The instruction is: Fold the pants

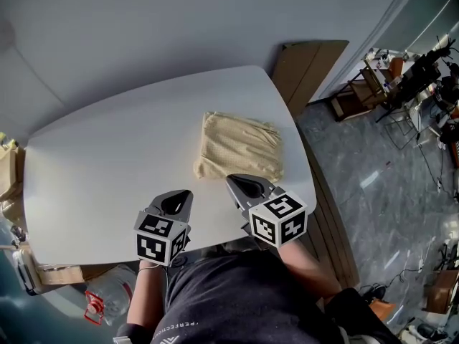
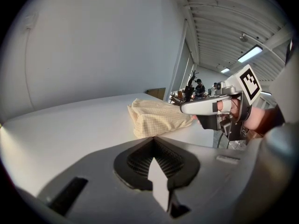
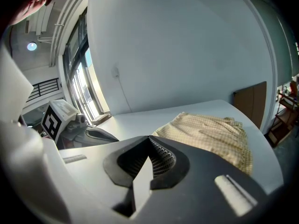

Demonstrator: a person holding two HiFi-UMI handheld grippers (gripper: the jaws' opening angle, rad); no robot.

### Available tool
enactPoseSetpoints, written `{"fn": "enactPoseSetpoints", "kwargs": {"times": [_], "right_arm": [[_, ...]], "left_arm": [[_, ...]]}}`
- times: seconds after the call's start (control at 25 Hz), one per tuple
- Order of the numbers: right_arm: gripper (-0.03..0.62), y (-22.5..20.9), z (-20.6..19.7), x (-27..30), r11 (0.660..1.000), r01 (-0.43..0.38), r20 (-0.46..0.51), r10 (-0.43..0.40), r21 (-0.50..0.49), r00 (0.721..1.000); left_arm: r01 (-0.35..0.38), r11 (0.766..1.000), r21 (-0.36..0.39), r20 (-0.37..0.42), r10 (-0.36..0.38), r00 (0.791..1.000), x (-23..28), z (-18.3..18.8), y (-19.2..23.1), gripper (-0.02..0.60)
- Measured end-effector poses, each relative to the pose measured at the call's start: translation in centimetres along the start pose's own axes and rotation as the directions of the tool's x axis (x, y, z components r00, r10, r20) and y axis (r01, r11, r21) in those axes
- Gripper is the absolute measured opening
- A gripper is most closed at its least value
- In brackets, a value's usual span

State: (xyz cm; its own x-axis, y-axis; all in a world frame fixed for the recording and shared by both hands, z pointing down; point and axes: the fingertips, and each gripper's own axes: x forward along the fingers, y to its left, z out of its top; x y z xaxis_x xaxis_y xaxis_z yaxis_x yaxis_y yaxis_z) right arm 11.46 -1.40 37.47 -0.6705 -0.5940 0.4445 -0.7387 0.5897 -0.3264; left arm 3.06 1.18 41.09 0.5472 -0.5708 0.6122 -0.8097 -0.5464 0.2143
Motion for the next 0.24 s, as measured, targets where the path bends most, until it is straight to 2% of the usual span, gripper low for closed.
{"fn": "enactPoseSetpoints", "kwargs": {"times": [0.24], "right_arm": [[-0.002,-0.37,-0.41,-0.03,1.000,0.004,0.004,-0.004,0.004,1.000]], "left_arm": [[0.006,1.000,-0.004,-0.031,-0.006,1.000,0.33,-0.62,-0.28,-0.003]]}}
